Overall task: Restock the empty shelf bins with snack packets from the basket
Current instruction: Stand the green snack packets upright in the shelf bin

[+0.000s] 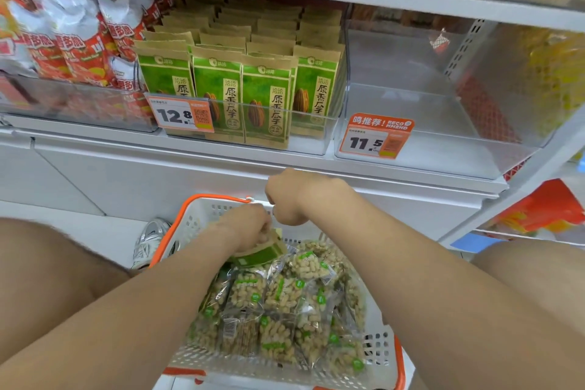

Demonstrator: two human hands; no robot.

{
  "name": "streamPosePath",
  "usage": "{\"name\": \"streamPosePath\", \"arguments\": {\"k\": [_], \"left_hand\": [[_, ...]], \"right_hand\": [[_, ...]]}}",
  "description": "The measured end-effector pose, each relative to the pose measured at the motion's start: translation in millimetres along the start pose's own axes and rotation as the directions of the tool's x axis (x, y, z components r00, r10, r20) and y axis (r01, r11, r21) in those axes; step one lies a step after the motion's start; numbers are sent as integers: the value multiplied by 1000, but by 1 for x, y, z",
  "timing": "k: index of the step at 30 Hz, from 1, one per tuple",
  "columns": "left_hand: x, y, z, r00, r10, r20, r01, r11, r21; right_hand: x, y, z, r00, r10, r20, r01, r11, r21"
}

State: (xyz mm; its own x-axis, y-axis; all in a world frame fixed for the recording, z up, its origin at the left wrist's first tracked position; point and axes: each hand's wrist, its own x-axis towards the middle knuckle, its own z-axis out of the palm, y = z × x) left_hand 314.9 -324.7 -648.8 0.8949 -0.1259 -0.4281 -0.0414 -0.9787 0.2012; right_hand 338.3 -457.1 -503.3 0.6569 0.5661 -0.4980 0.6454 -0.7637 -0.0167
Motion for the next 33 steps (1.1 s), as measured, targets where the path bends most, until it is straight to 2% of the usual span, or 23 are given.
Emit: {"name": "streamPosePath", "arguments": {"k": [3, 6, 9, 11, 13, 17, 18, 19, 21, 22, 23, 25, 26, 27, 28, 30, 32, 33], "left_hand": [[-3, 10, -23, 986, -68, -149, 18, 948, -317], [-12, 24, -48, 954, -164, -249, 2, 839, -544], [-25, 38, -75, 910, -285, -300, 0, 725, -689], [-36, 47, -93, 899, -316, -304, -12, 675, -738], [-45, 52, -109, 903, -324, -282, -37, 597, -801], [-60, 48, -133, 860, -408, -307, -55, 524, -850], [-63, 47, -138, 854, -433, -289, -63, 465, -883], [-68, 48, -144, 858, -447, -253, -79, 372, -925], [-75, 50, -153, 873, -464, -147, -92, 139, -986], [-78, 51, -156, 875, -467, -129, -95, 96, -991], [-81, 51, -159, 860, -483, -167, -89, 182, -979], [-87, 48, -165, 801, -466, -376, -17, 610, -792], [-91, 50, -170, 773, -405, -488, -18, 755, -656], [-96, 53, -175, 752, -317, -578, -90, 819, -566], [-100, 56, -181, 740, -208, -639, -205, 835, -510], [-106, 65, -192, 757, 26, -653, -425, 779, -461], [-100, 69, -202, 747, 172, -642, -530, 737, -419], [-94, 68, -206, 727, 185, -662, -551, 731, -402]], "right_hand": [[-12, 8, -13, 992, 16, -128, -12, 999, 31], [-24, 20, -26, 963, 37, -266, -22, 998, 60], [-39, 31, -33, 931, 70, -359, -33, 993, 109], [-49, 35, -33, 915, 86, -394, -46, 993, 109], [-61, 40, -30, 927, 73, -367, -34, 993, 111], [-90, 39, -24, 991, -41, -128, 71, 968, 242], [-92, 37, -22, 985, -68, -157, 107, 961, 254], [-91, 36, -21, 964, -83, -251, 146, 958, 245], [-85, 36, -23, 851, -74, -519, 215, 952, 218], [-84, 38, -26, 786, -37, -617, 225, 947, 229], [-85, 39, -30, 735, 14, -678, 223, 939, 261], [-87, 41, -34, 676, 109, -729, 176, 937, 303], [-88, 42, -37, 649, 145, -747, 137, 943, 302], [-88, 44, -38, 624, 182, -760, 100, 946, 309], [-88, 46, -40, 600, 216, -771, 86, 940, 330], [-87, 49, -45, 558, 265, -787, 118, 913, 391], [-87, 52, -50, 481, 318, -817, 166, 882, 441], [-87, 53, -53, 435, 353, -829, 194, 862, 469]]}}
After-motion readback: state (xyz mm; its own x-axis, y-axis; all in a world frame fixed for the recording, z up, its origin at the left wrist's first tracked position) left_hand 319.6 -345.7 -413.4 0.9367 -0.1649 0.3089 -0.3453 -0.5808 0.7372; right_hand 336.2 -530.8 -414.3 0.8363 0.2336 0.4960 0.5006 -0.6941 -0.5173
